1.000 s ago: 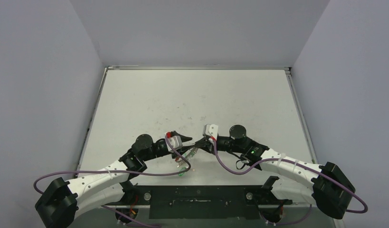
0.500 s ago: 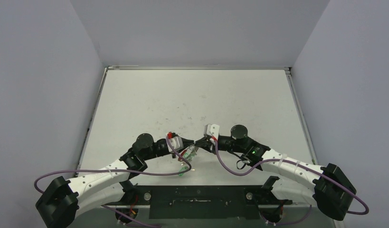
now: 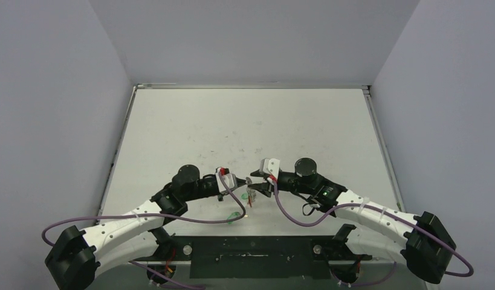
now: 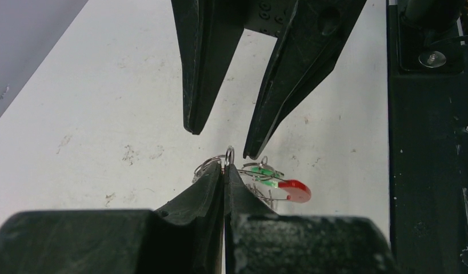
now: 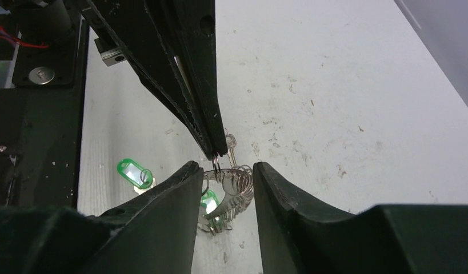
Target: Put the keys on the keyring
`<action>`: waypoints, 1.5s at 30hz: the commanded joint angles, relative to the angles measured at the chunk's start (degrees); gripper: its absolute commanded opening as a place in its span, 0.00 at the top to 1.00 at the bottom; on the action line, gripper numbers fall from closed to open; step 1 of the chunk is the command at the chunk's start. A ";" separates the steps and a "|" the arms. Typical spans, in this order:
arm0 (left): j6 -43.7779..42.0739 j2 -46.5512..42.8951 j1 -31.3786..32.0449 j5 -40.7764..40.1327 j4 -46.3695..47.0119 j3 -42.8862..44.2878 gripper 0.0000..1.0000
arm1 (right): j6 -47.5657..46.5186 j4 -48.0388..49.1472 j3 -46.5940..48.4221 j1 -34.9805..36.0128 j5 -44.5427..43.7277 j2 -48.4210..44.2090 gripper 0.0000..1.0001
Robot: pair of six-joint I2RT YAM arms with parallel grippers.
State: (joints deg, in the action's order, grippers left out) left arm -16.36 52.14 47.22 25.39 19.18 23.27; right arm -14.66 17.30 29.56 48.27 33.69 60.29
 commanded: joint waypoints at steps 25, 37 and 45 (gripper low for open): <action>-5.13 1.38 0.41 2.60 -6.35 6.62 1.00 | -10.89 -11.98 8.85 0.73 4.62 3.43 0.73; -4.54 1.95 0.90 3.13 -5.53 6.46 1.00 | -9.71 -10.13 9.70 1.12 4.85 5.97 0.92; -3.50 -1.43 0.85 -1.28 -4.00 4.10 0.81 | -10.56 -11.16 8.43 0.94 3.92 4.30 1.00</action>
State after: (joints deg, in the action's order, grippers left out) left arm -20.58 53.80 47.70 25.91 11.33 27.05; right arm -24.86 3.42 37.15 48.86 37.08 66.24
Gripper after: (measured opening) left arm 0.078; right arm 0.037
